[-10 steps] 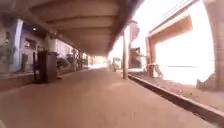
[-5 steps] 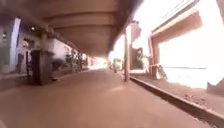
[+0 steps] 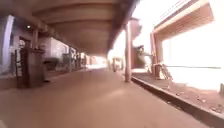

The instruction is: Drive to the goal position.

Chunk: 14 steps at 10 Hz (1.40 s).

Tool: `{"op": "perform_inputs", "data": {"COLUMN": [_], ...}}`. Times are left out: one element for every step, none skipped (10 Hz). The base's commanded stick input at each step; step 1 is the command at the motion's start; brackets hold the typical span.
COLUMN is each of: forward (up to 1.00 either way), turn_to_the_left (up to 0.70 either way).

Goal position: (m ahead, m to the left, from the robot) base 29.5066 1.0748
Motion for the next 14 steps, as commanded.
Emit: {"op": "perform_inputs", "data": {"forward": [0.85,0.85,0.85,0.85,0.85,0.85,0.85,0.85,0.85,0.85,0.85,0.85,0.85,0.85], "turn_to_the_left": [0.0,0.0,0.0,0.0,0.0,0.0,0.0,0.34,0.34,0.34,0.0,0.0,0.0,0.0]}}
